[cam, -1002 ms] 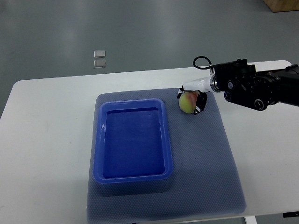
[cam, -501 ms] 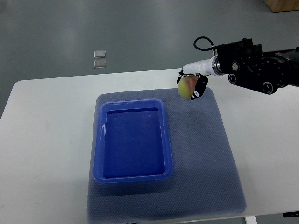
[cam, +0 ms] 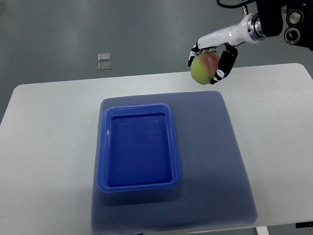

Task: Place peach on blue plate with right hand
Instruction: 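Close the right hand fingers on the peach and lift it up, then carry the peach with the right hand over the blue tray and lower it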

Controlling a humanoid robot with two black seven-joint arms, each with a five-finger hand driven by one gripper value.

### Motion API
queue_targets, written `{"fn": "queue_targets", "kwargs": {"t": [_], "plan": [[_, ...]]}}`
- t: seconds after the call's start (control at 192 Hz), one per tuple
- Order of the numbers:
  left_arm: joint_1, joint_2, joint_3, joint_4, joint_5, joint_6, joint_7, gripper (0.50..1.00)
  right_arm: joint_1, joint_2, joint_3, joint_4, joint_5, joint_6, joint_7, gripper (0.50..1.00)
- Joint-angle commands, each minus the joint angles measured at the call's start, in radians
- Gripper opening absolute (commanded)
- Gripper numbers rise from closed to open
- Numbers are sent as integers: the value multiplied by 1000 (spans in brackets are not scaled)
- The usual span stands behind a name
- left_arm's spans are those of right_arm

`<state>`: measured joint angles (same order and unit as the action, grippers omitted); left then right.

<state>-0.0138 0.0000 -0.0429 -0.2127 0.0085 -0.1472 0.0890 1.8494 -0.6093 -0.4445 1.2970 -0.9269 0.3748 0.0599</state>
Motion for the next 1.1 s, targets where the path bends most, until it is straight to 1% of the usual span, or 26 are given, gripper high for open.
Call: {"fn": "queue_targets", "kwargs": {"t": [0.0, 0.068, 0.073, 0.104, 0.162, 0.167, 0.219, 0.303, 0.35, 0.355, 0.365, 0.454, 0.506, 0.511, 0.522, 0.574, 0.579, 0.626, 0.631, 0.642, 0.783, 0.871, 1.096], "plan": [[0, 0, 0, -1, 1, 0, 0, 1000, 10, 8, 0, 13, 11, -19, 0, 500], [0, 0, 0, -1, 1, 0, 0, 1000, 10, 17, 1, 13, 22, -27, 0, 500], [0, 0, 0, 1, -1, 0, 0, 1000, 10, 52, 3, 11, 64, -55, -2, 500], [0, 0, 0, 1, -1, 0, 0, 1000, 10, 80, 3, 10, 94, -76, -2, 500], [0, 0, 0, 1, -1, 0, 0, 1000, 10, 88, 3, 10, 103, -80, -2, 500], [0, 0, 0, 1, -1, 0, 0, 1000, 10, 138, 4, 1, 134, -100, -2, 500], [0, 0, 0, 1, -1, 0, 0, 1000, 7, 189, 7, -13, 146, -112, -2, 500], [0, 0, 0, 1, -1, 0, 0, 1000, -12, 295, 9, -79, 154, -132, -2, 500], [0, 0, 0, 1, -1, 0, 0, 1000, -12, 295, 9, -79, 154, -132, -2, 500], [0, 0, 0, 1, -1, 0, 0, 1000, -33, 365, 10, -125, 157, -142, -2, 500], [0, 0, 0, 1, -1, 0, 0, 1000, -33, 365, 10, -125, 157, -142, -2, 500], [0, 0, 0, 1, -1, 0, 1, 1000, -78, 493, 10, -212, 166, -148, -2, 500], [0, 0, 0, 1, -1, 0, 1, 1000, -78, 493, 10, -213, 166, -148, -2, 500], [0, 0, 0, 1, -1, 0, 0, 1000, -108, 553, 10, -257, 168, -149, -2, 500], [0, 0, 0, 1, -1, 0, 1, 1000, -116, 565, 10, -268, 168, -149, -2, 500], [0, 0, 0, 1, -1, 0, 1, 1000, -116, 565, 10, -268, 168, -149, -2, 500], [0, 0, 0, 1, -1, 0, 0, 1000, -152, 609, 10, -301, 166, -148, -2, 500], [0, 0, 0, 1, -1, 0, 0, 1000, -153, 609, 10, -301, 166, -148, -2, 500], [0, 0, 0, 1, -1, 0, 1, 1000, -189, 609, 10, -324, 163, -149, -2, 500], [0, 0, 0, 1, -1, 0, 1, 1000, -199, 609, 10, -328, 161, -149, -2, 500], [0, 0, 0, 1, -1, 0, 1, 1000, -285, 609, 12, -371, 155, -151, -2, 500], [0, 0, 0, 1, -1, 0, 1, 1000, -337, 609, 18, -383, 154, -185, 3, 500], [0, 0, 2, 1, -1, 0, 1, 1000, -401, 609, 24, -413, 148, -194, 3, 500]]}}
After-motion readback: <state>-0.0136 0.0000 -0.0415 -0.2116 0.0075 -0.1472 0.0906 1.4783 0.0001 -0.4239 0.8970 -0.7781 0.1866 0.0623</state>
